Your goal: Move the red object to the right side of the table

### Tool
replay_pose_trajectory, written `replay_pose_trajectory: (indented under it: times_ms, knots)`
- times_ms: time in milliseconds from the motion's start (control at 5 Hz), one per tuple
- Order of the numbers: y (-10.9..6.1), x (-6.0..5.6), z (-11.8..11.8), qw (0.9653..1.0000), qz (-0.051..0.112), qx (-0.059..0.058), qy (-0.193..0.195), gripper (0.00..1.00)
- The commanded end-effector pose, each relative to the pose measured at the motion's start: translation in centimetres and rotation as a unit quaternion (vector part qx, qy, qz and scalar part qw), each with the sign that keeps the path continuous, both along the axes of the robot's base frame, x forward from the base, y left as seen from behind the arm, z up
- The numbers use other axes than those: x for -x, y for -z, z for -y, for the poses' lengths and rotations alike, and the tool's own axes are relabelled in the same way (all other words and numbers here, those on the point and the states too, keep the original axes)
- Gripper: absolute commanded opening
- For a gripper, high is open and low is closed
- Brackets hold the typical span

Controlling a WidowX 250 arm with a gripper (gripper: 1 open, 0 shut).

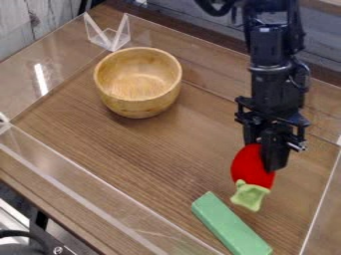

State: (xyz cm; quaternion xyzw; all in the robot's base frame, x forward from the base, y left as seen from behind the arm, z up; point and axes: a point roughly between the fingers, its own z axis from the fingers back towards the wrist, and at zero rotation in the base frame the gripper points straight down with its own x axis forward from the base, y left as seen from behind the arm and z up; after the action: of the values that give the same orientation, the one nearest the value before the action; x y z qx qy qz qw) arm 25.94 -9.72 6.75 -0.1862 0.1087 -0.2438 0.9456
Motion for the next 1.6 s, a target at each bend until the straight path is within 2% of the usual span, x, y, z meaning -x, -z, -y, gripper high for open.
replay_pose_trajectory:
  times_ms: [0,800,1400]
  knots:
    - [-0.6,-0.3,-0.4,0.9998,0.022,0.0,-0.005,0.0]
    - [-1.4,-0.2,-1.2,0.9986,0.047,-0.008,-0.025,0.0]
    - [-1.2,-0.3,0.5,0.9983,0.053,0.006,-0.025,0.0]
